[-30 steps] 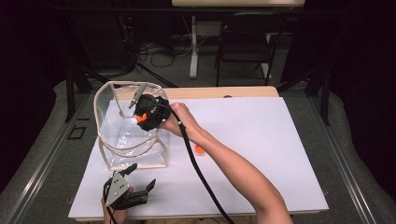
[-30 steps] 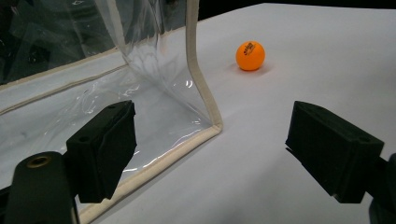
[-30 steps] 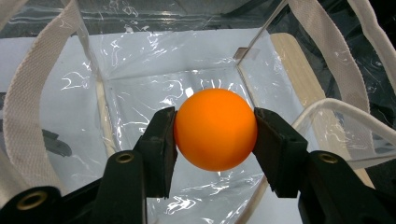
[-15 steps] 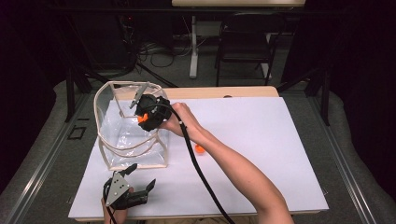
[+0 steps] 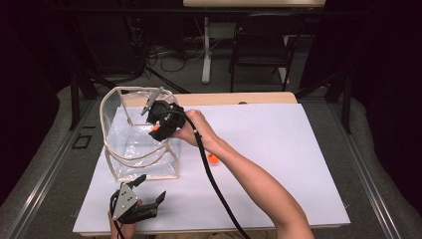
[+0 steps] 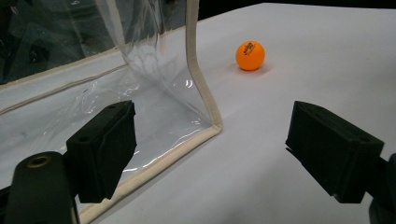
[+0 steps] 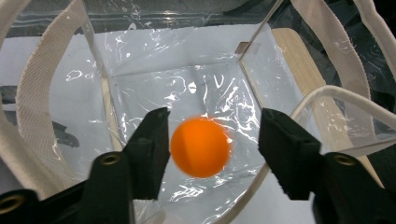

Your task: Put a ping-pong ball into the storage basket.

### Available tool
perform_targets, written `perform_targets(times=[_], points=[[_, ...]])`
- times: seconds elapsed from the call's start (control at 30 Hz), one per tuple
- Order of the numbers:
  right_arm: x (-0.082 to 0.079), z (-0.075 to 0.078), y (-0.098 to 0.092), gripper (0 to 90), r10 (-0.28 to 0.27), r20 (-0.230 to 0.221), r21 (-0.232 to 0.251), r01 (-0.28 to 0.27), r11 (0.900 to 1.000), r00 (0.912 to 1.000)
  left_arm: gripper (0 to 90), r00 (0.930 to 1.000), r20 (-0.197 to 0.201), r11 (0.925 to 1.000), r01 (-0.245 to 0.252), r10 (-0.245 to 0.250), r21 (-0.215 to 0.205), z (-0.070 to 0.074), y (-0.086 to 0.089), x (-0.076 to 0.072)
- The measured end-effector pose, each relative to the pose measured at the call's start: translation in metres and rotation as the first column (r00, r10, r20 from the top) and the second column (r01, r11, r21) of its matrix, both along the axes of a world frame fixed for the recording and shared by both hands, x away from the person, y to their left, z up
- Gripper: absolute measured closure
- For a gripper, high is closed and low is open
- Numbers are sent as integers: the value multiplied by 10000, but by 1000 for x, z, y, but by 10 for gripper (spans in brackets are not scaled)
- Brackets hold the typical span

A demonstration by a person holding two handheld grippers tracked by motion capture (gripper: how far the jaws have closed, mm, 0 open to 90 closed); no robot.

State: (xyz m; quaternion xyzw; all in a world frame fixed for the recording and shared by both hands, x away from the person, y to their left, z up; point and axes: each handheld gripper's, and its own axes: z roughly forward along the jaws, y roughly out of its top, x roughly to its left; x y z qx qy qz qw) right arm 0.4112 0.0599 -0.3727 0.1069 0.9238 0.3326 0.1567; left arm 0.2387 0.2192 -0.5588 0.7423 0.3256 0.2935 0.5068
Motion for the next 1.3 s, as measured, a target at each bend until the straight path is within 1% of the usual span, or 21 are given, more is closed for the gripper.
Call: perform_targets(times=[0.17,0.23,0.43,0.63,0.73,0.9,0.97,1.17,1.3], points=[[0,1,-4,210,-37,-123,467,43,9989,9999,156,10000,26,10000,10,-10,37,0,0,0],[0,2,-8,157,-69,-175,838,84,9965,9998,157,10000,37,10000,9,-9,36,0,1,0],[1,7,-22,106,-62,-352,1600,117,9871,9994,157,10000,48,10000,6,-6,18,1,1,0],[4,10,-39,69,-195,-425,2084,280,9776,9989,157,10000,25,10000,-1,1,-10,0,0,0],[6,10,-47,60,-288,-437,2215,378,9744,9986,157,10000,17,10000,7,-7,-9,0,0,0],[6,9,-61,47,-515,-403,2244,593,9727,9979,157,10000,47,10000,0,0,31,1,0,0],[6,9,-67,45,-575,-387,2329,650,9703,9976,157,10000,47,10000,-24,24,16,1,1,0],[6,5,-88,32,-856,-376,2522,923,9632,9956,157,10000,48,10000,1,-1,53,1,0,-1],[4,0,-101,24,-1029,-441,2546,1107,9607,9937,157,10000,73,10000,-33,33,35,1,0,-1]])
